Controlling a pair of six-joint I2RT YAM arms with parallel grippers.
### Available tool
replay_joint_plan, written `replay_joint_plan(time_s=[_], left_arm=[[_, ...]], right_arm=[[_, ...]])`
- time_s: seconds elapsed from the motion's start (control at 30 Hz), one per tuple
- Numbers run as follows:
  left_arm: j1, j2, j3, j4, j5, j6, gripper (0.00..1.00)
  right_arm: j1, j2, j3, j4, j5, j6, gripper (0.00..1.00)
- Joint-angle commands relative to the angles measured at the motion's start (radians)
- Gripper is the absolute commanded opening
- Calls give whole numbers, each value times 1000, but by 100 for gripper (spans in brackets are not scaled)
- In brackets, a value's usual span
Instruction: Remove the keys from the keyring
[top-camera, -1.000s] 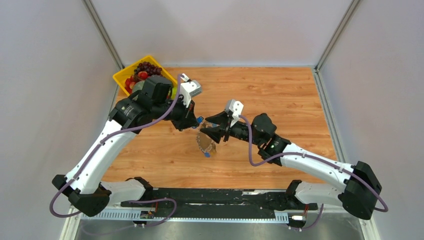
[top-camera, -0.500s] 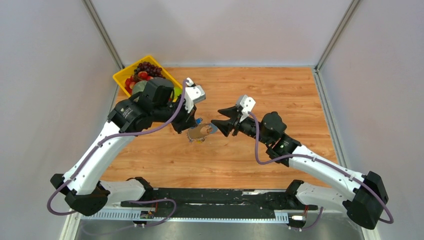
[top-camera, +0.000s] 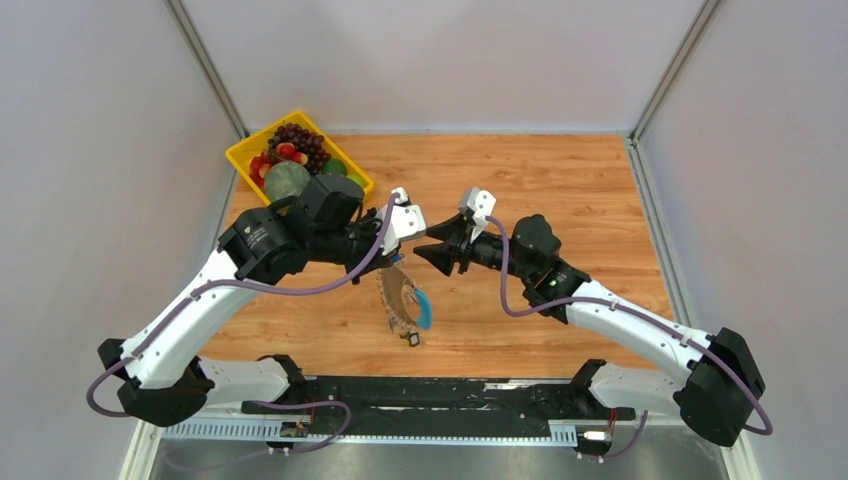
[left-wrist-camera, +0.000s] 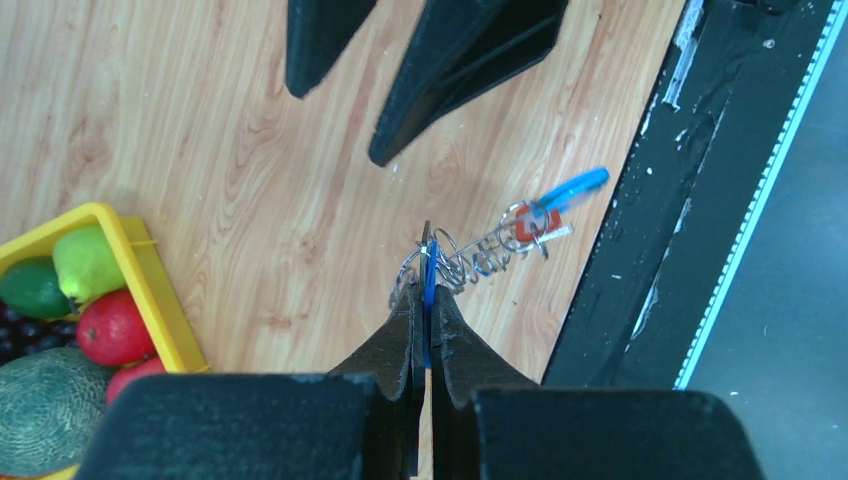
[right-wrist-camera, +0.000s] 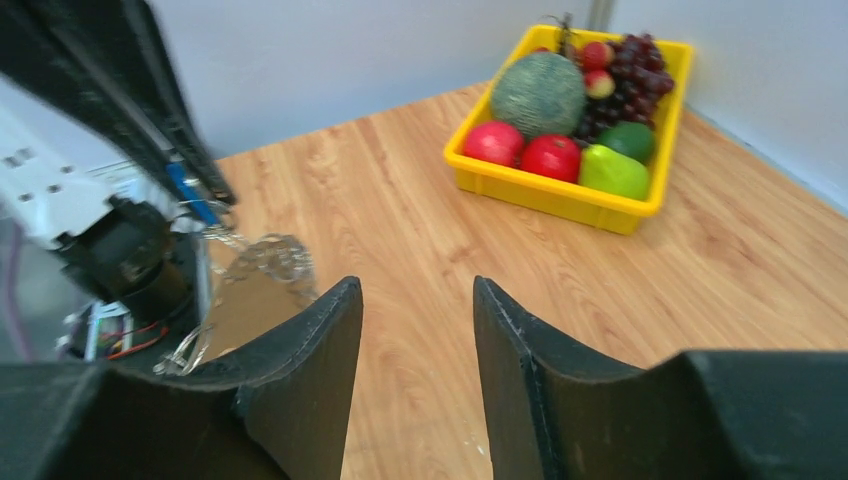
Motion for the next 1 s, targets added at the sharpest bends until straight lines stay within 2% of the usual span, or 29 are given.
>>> replay_joint_plan(time_s=[0.0, 0.23, 0.6, 0.97], left_arm=[[-16, -38, 40, 26, -11, 68, 0], [-23, -93, 13, 107, 45, 78, 0], [-25, -110, 4, 140, 124, 85, 0], [-25, -112, -5, 142, 124, 81, 0]], right_arm=[[-4, -6, -5, 145, -254, 52, 48], [-3, 2, -7, 178, -359, 68, 47], [-4, 27, 18, 250, -421, 104, 47], [-2, 25, 17, 302, -486, 149, 46]])
